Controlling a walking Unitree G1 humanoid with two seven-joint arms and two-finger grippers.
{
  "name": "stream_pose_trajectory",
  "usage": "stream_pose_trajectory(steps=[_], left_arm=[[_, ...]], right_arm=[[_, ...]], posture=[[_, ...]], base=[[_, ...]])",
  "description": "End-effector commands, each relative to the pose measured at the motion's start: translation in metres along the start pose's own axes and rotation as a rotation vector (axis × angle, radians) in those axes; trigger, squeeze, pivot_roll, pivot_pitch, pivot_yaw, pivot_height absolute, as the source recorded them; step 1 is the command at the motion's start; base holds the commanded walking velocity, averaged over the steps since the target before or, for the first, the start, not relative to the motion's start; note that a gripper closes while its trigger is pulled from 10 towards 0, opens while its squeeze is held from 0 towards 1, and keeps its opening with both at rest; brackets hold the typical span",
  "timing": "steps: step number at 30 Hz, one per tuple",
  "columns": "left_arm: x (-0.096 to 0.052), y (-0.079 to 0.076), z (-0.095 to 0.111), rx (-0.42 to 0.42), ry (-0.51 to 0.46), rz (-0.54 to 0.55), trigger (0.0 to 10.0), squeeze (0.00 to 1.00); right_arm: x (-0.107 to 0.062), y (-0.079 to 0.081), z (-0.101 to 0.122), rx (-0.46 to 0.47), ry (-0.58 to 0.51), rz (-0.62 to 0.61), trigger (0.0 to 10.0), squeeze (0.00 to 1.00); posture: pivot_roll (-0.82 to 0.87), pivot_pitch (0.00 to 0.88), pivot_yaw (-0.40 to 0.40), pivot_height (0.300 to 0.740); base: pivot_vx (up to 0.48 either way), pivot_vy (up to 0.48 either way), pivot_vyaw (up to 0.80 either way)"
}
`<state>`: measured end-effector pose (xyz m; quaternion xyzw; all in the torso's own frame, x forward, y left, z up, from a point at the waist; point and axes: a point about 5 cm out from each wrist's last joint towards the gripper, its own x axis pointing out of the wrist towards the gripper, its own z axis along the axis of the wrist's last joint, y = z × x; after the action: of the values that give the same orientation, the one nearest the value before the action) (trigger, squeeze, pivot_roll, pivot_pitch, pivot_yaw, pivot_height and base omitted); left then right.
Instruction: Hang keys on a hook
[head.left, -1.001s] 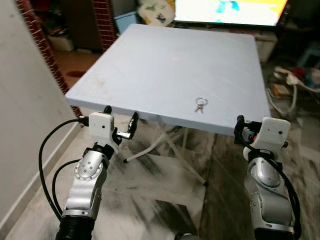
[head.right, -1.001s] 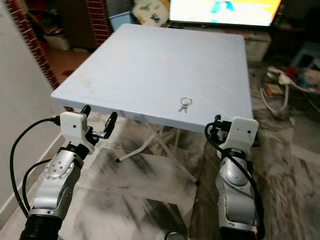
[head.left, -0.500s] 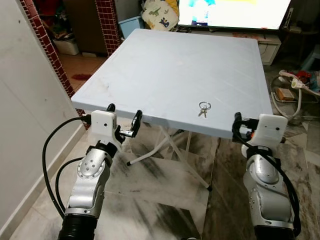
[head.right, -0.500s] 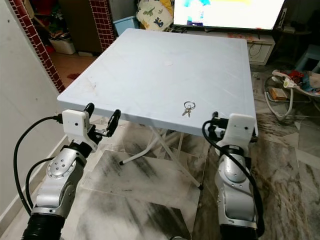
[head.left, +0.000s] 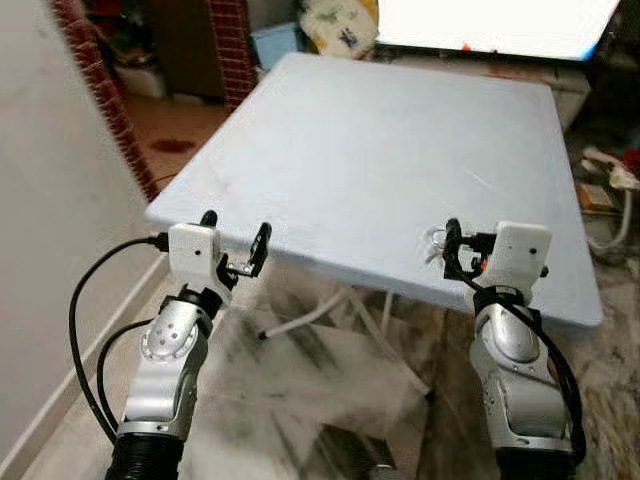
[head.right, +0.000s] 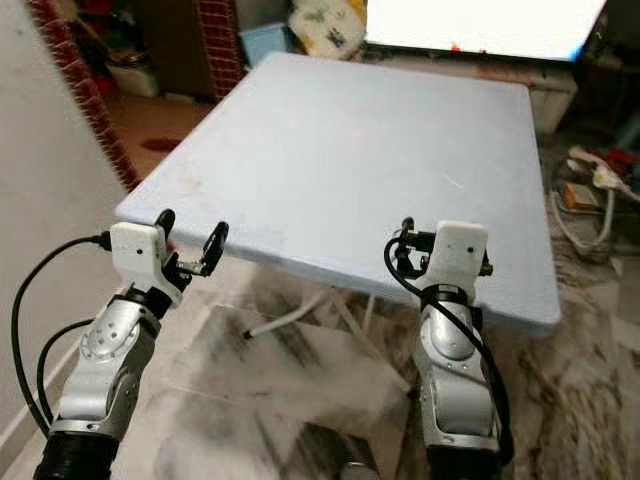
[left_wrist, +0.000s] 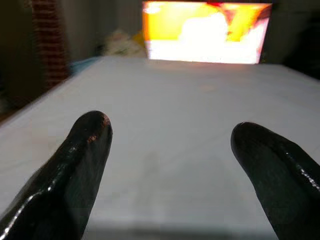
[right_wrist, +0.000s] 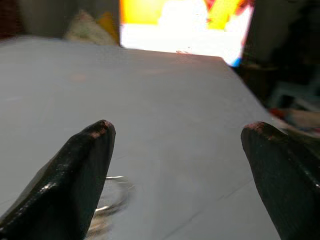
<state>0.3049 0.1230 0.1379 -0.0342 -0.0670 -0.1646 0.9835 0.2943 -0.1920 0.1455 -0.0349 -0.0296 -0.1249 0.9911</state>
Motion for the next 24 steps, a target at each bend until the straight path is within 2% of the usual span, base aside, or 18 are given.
stream_pose_trajectory(steps=[1, 8, 15, 17, 23, 24], left_arm=[[-0.003, 0.011, 0.004, 0.026, -0.001, 0.019, 10.0, 0.0], [-0.007, 0.01, 0.001, 0.026, 0.01, 0.016, 10.0, 0.0], [-0.013, 0.011, -0.001, 0.036, 0.03, 0.004, 10.0, 0.0], [-0.015, 0.011, -0.002, 0.041, 0.038, -0.001, 10.0, 0.0], [-0.023, 0.011, -0.005, 0.043, 0.065, -0.02, 10.0, 0.0], [-0.023, 0.01, -0.005, 0.041, 0.065, -0.025, 10.0, 0.0]], right_arm=[[-0.001, 0.01, 0.003, 0.022, -0.007, 0.026, 10.0, 0.0], [-0.005, 0.016, 0.0, 0.036, 0.01, 0.034, 10.0, 0.0], [-0.019, 0.022, -0.012, 0.051, 0.074, 0.058, 10.0, 0.0], [-0.021, 0.022, -0.014, 0.03, 0.08, 0.062, 10.0, 0.0], [-0.031, 0.01, -0.02, 0.004, 0.13, 0.024, 10.0, 0.0], [-0.031, 0.009, -0.022, 0.023, 0.137, 0.01, 10.0, 0.0]], posture=[[-0.15, 0.076, 0.045, 0.74], [-0.14, 0.081, 0.045, 0.74], [-0.13, 0.087, 0.051, 0.74], [-0.13, 0.089, 0.053, 0.74], [-0.14, 0.104, 0.068, 0.74], [-0.14, 0.105, 0.069, 0.74]], base=[[0.334, 0.0, 0.0], [0.0, 0.0, 0.0], [0.0, 0.0, 0.0], [0.0, 0.0, 0.0], [0.0, 0.0, 0.0], [0.0, 0.0, 0.0]])
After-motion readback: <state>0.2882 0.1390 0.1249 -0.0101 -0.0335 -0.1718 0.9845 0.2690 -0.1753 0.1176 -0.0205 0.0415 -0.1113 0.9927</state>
